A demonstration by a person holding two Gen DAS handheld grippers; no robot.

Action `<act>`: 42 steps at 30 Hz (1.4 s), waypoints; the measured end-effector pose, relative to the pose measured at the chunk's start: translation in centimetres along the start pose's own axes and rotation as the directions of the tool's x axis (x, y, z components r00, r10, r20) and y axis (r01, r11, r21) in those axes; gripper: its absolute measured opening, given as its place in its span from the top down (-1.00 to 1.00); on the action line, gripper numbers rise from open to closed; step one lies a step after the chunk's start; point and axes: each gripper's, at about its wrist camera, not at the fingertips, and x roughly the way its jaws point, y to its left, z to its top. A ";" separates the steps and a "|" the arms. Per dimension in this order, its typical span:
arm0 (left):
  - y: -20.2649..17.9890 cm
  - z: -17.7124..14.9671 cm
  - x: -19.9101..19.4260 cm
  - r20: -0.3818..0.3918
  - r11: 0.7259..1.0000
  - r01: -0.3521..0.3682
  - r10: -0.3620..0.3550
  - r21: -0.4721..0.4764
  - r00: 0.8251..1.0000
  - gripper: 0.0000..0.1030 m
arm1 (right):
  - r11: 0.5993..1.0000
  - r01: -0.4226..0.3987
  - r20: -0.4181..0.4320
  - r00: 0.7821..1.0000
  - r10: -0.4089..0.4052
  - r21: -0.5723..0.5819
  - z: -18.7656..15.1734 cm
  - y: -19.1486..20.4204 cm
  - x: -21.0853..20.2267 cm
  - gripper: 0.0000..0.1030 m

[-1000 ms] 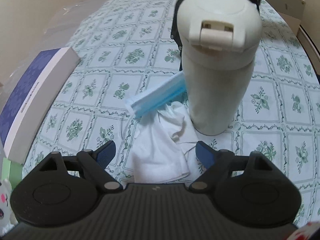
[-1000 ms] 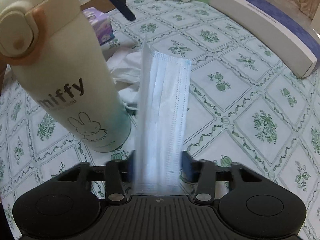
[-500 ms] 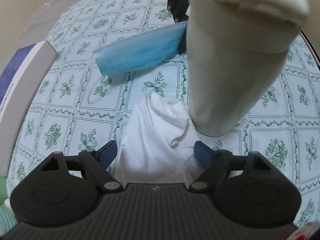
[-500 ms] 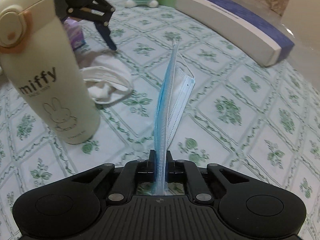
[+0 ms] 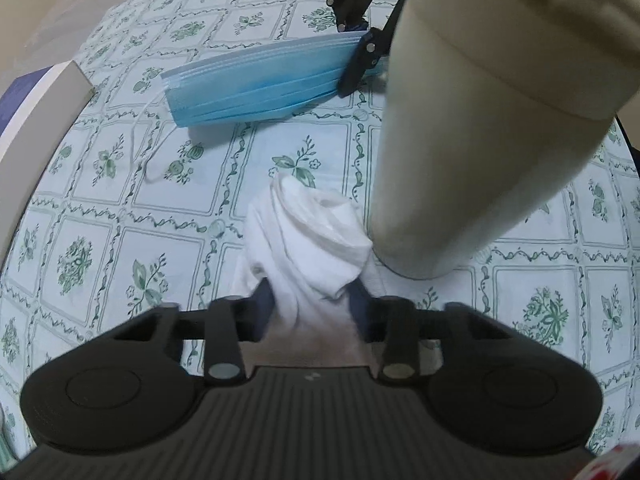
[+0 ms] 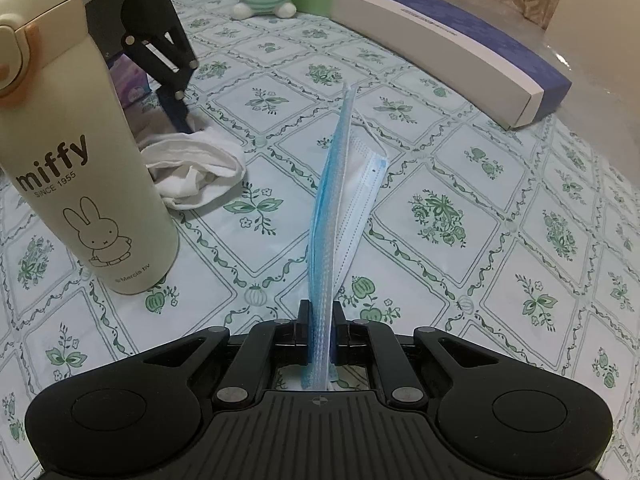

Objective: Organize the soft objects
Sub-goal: 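Lift the white cloth and blue mask and carry both to the box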

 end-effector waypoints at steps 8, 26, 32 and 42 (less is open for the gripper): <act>1.0 -1.0 -1.4 -0.056 0.995 -0.081 0.077 -0.058 0.995 0.85 | 0.999 0.034 -0.008 0.999 -0.034 0.007 0.3 0.3 -0.4 0.87; -4.7 -3.8 -10.4 -0.093 0.785 -0.283 0.280 -0.551 0.956 0.87 | 0.878 0.127 -0.047 0.992 -0.119 0.461 -4.5 4.8 -7.3 0.89; -10.3 -4.6 -12.9 -0.045 0.727 -0.249 0.289 -0.640 0.956 0.87 | 0.788 0.062 0.006 0.997 -0.083 0.613 -7.4 9.5 -10.8 0.89; -19.9 -7.3 -16.7 0.073 0.571 -0.187 0.401 -0.800 0.913 0.87 | 0.699 -0.042 0.130 0.989 -0.072 0.713 -10.4 18.7 -14.0 0.89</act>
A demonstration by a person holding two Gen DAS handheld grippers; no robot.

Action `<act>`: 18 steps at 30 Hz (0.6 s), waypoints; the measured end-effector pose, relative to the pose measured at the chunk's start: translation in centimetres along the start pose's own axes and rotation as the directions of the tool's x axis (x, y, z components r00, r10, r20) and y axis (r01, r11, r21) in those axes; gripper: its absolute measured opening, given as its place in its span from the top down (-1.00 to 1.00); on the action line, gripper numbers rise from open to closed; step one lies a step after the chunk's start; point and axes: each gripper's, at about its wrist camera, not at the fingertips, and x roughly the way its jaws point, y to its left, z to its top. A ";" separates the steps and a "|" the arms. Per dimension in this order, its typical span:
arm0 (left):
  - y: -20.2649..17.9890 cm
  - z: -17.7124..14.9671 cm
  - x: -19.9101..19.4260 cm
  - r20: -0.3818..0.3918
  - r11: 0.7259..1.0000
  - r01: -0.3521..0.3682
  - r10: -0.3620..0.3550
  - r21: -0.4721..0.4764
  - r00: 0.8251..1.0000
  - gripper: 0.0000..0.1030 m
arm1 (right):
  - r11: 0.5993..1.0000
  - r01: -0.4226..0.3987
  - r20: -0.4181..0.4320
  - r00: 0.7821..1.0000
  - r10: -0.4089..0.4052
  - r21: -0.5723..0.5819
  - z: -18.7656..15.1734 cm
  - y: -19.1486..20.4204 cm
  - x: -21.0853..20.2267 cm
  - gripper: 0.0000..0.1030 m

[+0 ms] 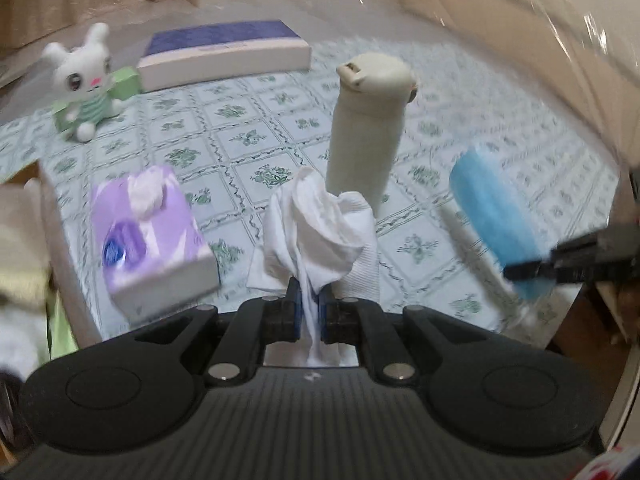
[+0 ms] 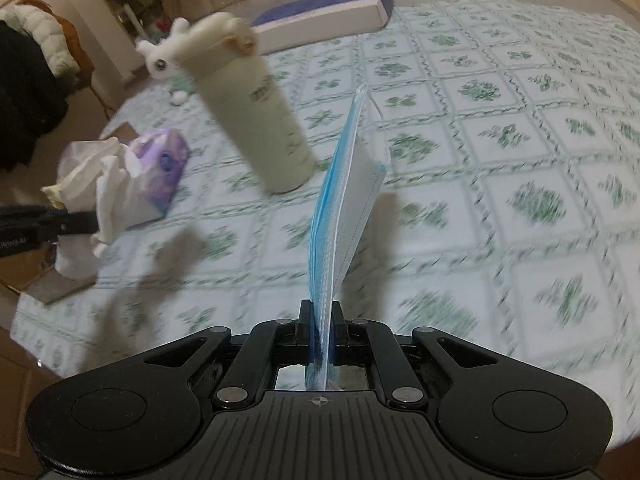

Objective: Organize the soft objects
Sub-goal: 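Lift the white cloth and blue mask and carry both to the box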

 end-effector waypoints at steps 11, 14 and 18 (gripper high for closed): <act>-1.5 -7.0 -6.2 0.140 0.959 -0.072 0.114 -0.274 0.984 0.87 | 0.994 -0.096 0.067 0.993 0.099 -0.046 -4.4 8.5 -1.4 0.89; -1.5 -8.6 -7.5 0.146 0.947 -0.106 0.156 -0.303 0.977 0.87 | 0.990 -0.123 0.067 0.990 0.128 -0.074 -4.9 10.5 -1.1 0.89; -1.0 -10.4 -9.0 0.144 0.932 -0.139 0.196 -0.334 0.970 0.87 | 0.982 -0.156 0.062 0.985 0.163 -0.109 -5.2 12.9 -0.6 0.89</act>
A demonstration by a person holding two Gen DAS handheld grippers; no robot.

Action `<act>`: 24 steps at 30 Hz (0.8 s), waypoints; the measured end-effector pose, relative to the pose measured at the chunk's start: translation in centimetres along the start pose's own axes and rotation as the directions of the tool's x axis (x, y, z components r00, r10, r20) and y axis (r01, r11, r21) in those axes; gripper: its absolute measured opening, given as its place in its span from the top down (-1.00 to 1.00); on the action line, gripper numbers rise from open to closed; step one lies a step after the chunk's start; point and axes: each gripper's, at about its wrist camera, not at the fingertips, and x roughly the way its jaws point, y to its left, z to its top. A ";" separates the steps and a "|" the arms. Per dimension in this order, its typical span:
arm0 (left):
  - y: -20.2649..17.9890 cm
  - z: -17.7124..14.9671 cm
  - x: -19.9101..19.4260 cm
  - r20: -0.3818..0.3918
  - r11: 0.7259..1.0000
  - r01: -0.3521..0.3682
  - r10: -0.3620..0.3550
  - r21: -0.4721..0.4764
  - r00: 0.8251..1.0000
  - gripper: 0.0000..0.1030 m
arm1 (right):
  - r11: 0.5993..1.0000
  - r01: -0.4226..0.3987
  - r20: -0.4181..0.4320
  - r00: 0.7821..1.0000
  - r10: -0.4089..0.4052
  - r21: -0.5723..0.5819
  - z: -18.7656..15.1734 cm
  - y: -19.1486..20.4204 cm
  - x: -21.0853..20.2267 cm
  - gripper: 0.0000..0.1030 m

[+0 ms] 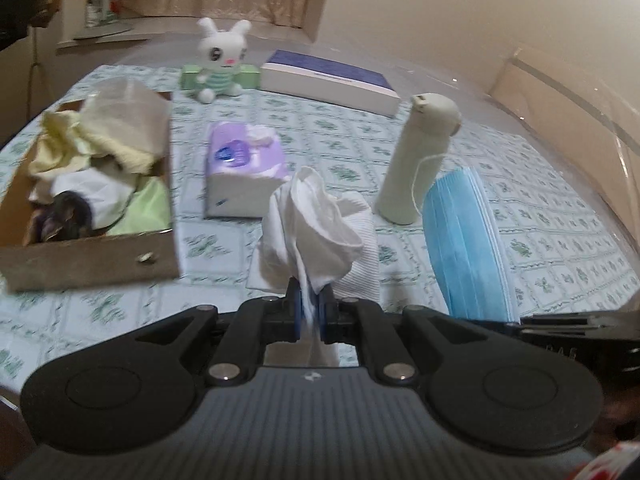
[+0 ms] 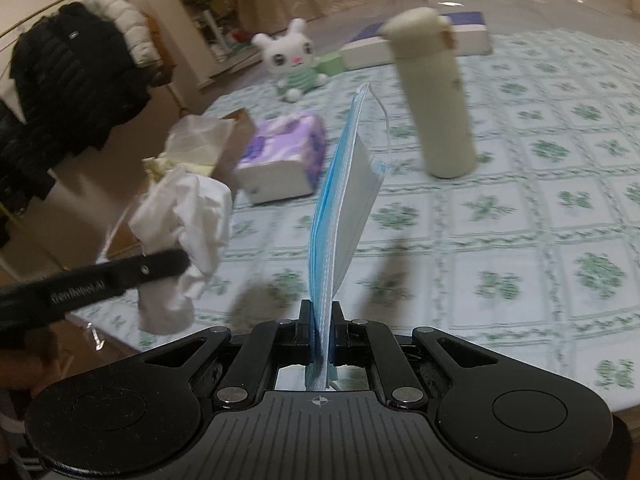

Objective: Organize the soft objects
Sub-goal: 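Lift the white cloth and blue mask and carry both to the box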

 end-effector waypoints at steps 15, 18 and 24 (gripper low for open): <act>3.5 -1.0 -2.6 0.045 0.996 -0.077 0.079 -0.054 0.996 0.87 | 0.993 -0.067 -0.037 0.997 0.063 -0.097 0.4 4.7 2.8 0.89; 4.4 -0.8 -3.0 0.058 0.994 -0.089 0.093 -0.070 0.994 0.87 | 0.991 -0.075 -0.045 0.997 0.070 -0.114 0.7 5.5 3.2 0.89; 7.2 0.1 -3.9 0.091 0.985 -0.138 0.147 -0.104 0.985 0.87 | 0.982 -0.095 -0.060 0.994 0.087 -0.161 1.9 7.4 4.7 0.88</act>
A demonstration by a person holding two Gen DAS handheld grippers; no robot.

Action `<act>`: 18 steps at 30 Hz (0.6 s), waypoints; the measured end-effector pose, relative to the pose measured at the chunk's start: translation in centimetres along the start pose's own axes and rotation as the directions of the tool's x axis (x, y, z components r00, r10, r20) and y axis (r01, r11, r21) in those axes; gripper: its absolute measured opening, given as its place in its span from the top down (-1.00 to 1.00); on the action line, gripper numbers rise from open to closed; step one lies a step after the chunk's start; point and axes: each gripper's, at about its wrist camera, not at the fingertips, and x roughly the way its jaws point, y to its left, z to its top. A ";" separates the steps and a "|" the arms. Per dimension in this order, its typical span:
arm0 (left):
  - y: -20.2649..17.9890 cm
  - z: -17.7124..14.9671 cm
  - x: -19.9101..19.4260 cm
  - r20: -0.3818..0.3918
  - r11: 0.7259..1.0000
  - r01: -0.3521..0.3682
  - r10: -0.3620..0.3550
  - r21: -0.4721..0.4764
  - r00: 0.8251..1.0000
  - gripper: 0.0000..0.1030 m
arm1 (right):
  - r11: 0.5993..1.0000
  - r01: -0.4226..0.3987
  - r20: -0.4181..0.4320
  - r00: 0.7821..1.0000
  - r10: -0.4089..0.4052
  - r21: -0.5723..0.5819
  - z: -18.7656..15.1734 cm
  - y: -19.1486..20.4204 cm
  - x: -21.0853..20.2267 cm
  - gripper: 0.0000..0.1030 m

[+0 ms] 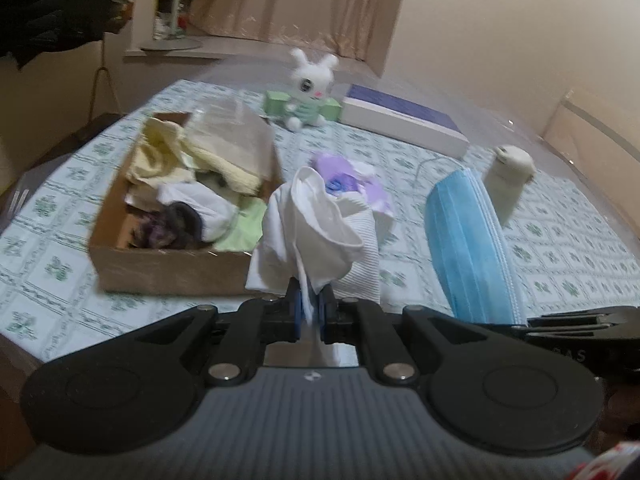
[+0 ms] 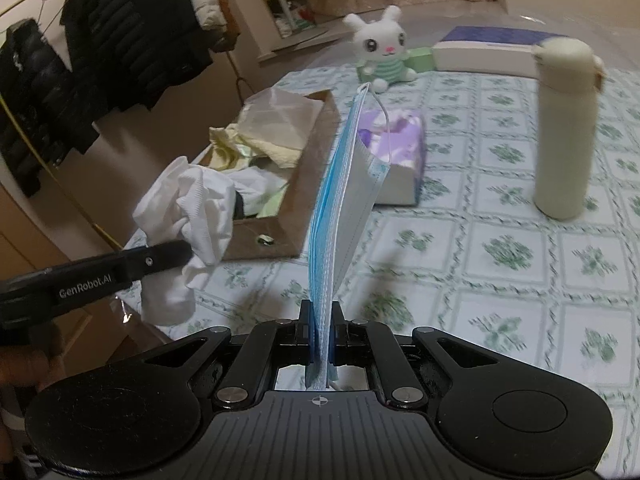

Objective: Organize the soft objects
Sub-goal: 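Lift the white cloth and blue mask and carry both to the box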

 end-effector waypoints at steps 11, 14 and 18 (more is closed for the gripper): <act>6.5 2.6 0.3 0.041 0.991 -0.105 0.108 -0.081 0.993 0.87 | 0.995 -0.055 -0.020 0.998 0.053 -0.078 4.2 3.5 4.3 0.89; 7.8 3.0 0.5 0.044 0.988 -0.120 0.125 -0.095 0.991 0.87 | 0.994 -0.080 -0.024 0.997 0.078 -0.077 5.5 4.3 5.6 0.89; 9.4 3.8 0.9 0.047 0.985 -0.141 0.146 -0.101 0.988 0.87 | 0.990 -0.109 -0.029 0.994 0.107 -0.084 7.1 5.3 7.3 0.89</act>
